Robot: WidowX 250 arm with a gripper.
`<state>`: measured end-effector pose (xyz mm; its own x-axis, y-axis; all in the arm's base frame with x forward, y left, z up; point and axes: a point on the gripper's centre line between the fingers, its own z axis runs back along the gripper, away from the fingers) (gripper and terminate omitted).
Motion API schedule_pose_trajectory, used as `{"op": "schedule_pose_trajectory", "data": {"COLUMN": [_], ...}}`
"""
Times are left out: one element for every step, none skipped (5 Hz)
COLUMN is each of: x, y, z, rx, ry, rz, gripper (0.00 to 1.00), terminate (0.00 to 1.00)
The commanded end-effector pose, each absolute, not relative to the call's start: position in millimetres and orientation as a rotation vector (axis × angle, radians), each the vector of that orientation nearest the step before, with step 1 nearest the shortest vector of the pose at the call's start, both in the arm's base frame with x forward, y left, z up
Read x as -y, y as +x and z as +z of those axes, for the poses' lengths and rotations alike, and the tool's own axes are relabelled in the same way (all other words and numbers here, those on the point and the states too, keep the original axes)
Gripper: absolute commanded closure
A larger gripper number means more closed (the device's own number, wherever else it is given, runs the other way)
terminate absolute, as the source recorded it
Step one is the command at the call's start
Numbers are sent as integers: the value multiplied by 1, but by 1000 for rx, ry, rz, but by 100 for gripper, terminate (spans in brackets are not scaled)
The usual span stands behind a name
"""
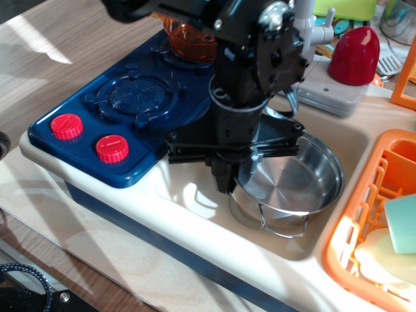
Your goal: Put pan on stove from sink
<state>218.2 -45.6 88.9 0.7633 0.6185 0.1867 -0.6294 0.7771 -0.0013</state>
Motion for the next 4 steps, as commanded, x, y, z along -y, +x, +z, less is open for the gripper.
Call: {"op": "schedule_pose_trajectory", "data": {"x": [40, 11, -26, -58], "y": [223, 216, 215, 215], "z": [131, 150, 159, 166], "rx": [262, 279, 279, 306], "ry": [100, 135, 144, 164], "rz": [661, 605, 544, 506], "gripper": [100, 100, 100, 100], "terminate": [0, 0, 0, 0]}}
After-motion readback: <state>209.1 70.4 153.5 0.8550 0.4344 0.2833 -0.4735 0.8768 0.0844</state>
